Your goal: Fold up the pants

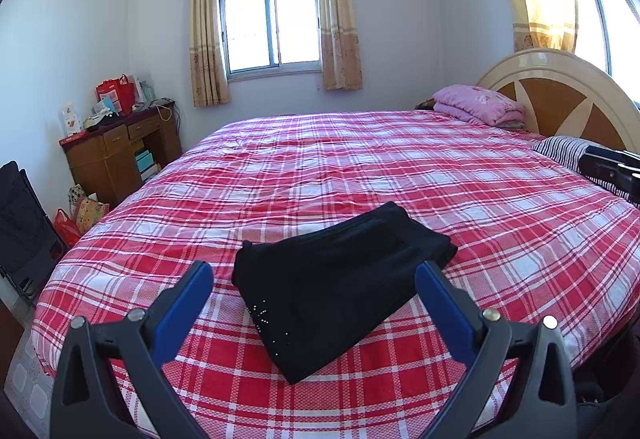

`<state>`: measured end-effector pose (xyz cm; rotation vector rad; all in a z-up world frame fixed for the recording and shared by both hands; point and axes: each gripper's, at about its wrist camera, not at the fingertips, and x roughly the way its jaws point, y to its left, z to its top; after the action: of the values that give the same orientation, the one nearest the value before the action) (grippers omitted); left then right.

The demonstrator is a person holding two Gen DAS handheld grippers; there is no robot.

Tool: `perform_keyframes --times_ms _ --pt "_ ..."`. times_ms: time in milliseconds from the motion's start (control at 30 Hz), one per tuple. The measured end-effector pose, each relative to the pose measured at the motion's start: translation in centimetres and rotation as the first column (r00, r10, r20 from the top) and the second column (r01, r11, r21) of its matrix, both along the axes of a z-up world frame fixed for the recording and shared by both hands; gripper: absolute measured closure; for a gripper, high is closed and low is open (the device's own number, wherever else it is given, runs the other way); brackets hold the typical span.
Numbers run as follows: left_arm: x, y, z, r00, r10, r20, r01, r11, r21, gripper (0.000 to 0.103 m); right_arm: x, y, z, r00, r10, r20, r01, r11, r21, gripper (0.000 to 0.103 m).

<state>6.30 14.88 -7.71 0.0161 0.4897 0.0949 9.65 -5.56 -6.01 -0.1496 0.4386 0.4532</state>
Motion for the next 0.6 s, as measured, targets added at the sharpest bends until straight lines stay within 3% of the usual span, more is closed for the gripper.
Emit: perform_keyframes --times_ms 600 --pt "0.07 0.16 0.07 1.000 0.014 -0.001 -0.014 1.000 0.008 0.000 -0.50 0.00 0.27 1.000 -0.001 0.021 0.002 1.000 -0.007 0.038"
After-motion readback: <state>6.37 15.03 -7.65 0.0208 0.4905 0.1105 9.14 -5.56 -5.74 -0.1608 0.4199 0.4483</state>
